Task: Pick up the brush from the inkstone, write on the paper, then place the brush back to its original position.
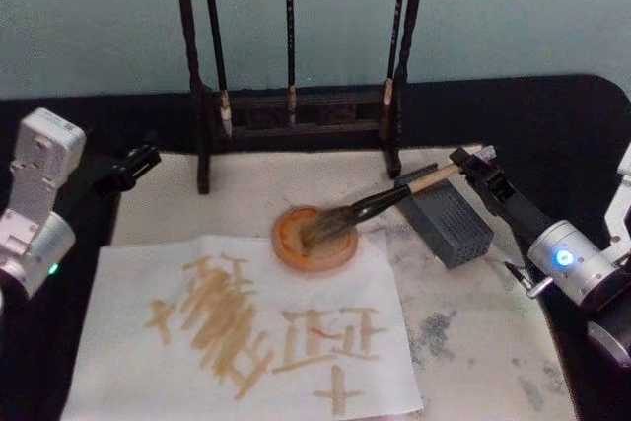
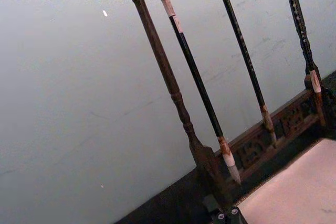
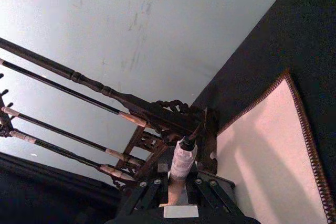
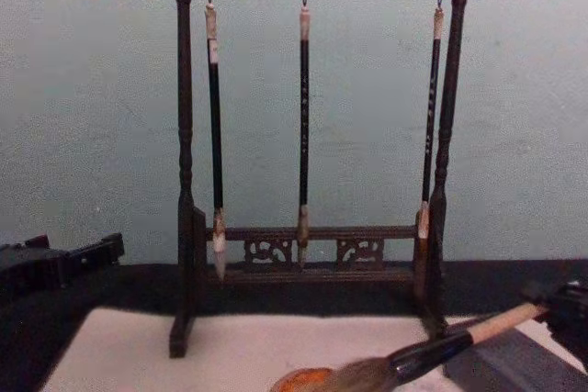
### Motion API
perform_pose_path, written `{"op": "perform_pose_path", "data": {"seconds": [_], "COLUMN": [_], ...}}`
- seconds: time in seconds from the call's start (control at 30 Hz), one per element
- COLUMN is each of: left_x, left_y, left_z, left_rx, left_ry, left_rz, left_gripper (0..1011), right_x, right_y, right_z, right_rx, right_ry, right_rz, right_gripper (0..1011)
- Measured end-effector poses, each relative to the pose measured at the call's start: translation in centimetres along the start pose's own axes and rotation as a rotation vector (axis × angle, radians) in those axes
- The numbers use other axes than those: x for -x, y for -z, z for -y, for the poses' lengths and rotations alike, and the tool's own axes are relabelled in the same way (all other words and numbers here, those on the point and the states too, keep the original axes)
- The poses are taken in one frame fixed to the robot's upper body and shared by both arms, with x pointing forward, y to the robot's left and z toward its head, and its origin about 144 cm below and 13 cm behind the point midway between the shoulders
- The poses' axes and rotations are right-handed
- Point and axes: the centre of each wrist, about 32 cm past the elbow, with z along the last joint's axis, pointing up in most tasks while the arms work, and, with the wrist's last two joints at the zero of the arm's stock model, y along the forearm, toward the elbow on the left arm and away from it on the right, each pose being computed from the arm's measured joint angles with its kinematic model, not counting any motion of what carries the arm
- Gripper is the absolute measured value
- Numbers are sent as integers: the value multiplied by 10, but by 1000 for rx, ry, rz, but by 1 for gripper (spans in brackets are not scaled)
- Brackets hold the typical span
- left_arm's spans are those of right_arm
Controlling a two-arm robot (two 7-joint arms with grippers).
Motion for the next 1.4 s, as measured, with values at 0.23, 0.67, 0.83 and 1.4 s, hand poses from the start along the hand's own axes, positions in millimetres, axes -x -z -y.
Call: {"op": "perform_pose_path", "data": {"seconds": [0.23, 0.67, 0.83, 1.4], "left_x": [0, 0, 0, 0], "left_y": [0, 0, 0, 0], "left_z": [0, 0, 0, 0], "left_rx": [0, 0, 0, 0], "left_ry": [0, 0, 0, 0], "left_rz": [0, 0, 0, 0], "left_gripper": [1002, 1002, 1002, 1002], "right_x": [0, 22, 39, 93], "right_y": [0, -7, -9, -3], "right_z": [0, 11, 12, 8], "right_rx": [0, -46, -30, 69], "right_ry": [1, -11, -47, -150], "right_rz": [0, 88, 148, 345], "right_gripper": [189, 185, 180, 180]}}
